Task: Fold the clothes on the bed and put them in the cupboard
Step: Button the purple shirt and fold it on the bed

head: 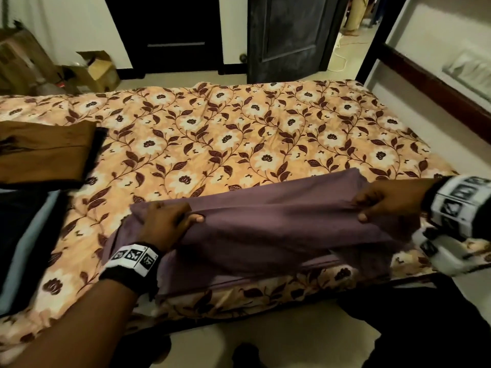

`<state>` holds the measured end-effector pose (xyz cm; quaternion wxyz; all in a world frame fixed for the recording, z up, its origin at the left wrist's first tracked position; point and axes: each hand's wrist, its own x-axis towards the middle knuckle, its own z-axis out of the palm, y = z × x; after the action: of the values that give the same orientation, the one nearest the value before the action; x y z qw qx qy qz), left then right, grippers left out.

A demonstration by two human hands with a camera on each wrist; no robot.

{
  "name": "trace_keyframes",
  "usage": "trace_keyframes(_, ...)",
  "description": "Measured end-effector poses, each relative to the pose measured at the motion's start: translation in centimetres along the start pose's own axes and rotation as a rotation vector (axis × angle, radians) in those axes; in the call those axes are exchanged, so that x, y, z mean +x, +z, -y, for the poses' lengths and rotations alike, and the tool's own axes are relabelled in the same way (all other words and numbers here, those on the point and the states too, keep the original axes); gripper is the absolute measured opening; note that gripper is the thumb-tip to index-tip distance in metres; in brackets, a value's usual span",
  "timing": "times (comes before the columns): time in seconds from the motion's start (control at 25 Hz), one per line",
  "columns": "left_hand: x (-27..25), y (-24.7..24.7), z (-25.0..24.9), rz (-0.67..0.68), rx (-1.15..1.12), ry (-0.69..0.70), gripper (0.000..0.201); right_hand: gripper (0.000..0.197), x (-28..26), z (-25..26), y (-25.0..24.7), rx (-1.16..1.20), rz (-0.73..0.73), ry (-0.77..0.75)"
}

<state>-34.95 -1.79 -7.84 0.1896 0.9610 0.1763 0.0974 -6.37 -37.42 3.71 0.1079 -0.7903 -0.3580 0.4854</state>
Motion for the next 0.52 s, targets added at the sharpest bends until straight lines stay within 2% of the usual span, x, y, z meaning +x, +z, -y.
trace_keyframes(0.04,2.0,0.3,-0.3,0.014,-0.027,0.007,0.036,0.015,1.9,-1.3,-1.5,-0.044,-0.037,0.041)
trace_keyframes(0.12,5.9,0.9,-1.0,0.061,-0.022,-0.07,0.035,0.02,6.4,-3.3,-4.1,-0.169,-0.123,0.115)
trace_keyframes(0.16,7.5,1.2,-1.3,0.132,0.077,-0.145,0.036,0.02,9.0,-4.2,-5.1,-0.239,-0.169,0.151)
trace_keyframes(0.24,9.3,1.9,-0.6,0.4,0.268,-0.313,0.035,0.022,14.0,-6.0,-6.6,-0.366,-0.218,0.218)
trace_keyframes(0.28,9.2,2.2,0.2,0.515,0.269,-0.384,0.034,0.021,16.4,-7.2,-7.2,-0.416,-0.222,0.246)
trace_keyframes(0.32,8.6,2.5,0.9,0.569,0.24,-0.422,0.031,0.019,18.0,-8.1,-7.5,-0.463,-0.21,0.285)
trace_keyframes(0.36,8.0,2.4,1.7,0.544,0.21,-0.428,0.03,0.017,18.9,-8.6,-7.7,-0.49,-0.197,0.315)
trace_keyframes(0.44,7.6,2.7,4.0,0.368,0.229,-0.417,0.042,0.016,21.0,-9.8,-8.5,-0.529,-0.169,0.344)
trace_keyframes(0.52,7.5,2.9,6.0,0.282,0.332,-0.44,0.05,0.019,22.2,-10.1,-8.4,-0.553,-0.125,0.388)
